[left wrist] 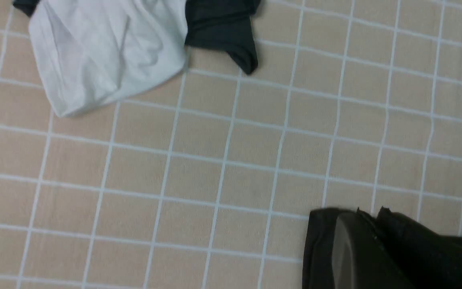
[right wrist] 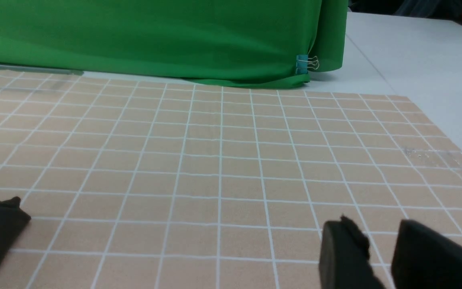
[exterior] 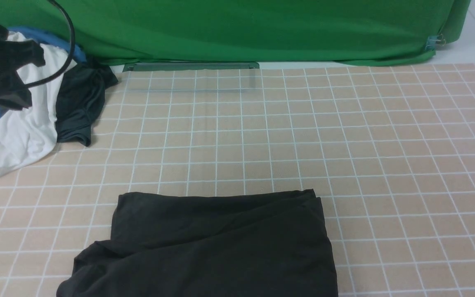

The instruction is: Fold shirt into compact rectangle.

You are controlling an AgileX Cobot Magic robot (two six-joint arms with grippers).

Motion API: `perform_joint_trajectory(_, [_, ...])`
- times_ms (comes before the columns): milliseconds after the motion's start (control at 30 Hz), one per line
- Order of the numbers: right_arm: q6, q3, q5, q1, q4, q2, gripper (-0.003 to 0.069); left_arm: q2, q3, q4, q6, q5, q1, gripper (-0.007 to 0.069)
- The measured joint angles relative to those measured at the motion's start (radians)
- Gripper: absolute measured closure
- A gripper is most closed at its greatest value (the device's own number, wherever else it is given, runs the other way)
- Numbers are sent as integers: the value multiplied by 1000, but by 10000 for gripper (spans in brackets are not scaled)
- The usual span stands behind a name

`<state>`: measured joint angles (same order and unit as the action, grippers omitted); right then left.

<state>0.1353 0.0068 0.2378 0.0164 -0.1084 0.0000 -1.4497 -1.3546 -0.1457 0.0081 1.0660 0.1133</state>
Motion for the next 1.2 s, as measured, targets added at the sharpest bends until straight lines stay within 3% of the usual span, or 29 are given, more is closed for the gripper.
perform_joint_trajectory(267, [1,0,0,0,0,0,427,0,3,-16,-8,143,0,590])
perform_joint_trajectory(567, [1,0,0,0,0,0,424,3,201,-76,-35,139,0,590])
perform_joint_trajectory(767, [0,0,0,0,0,0,421,3,394,-108,-56,40,-9,590])
perform_joint_trajectory(933, [0,0,0,0,0,0,421,3,485,-87,-124,-40,-83,590])
perform_joint_trajectory(1033, [0,0,0,0,0,0,421,3,501,-46,-225,-87,-176,585])
perform_joint_trajectory(1200, [0,0,0,0,0,0,421,3,490,17,-353,-149,-263,511])
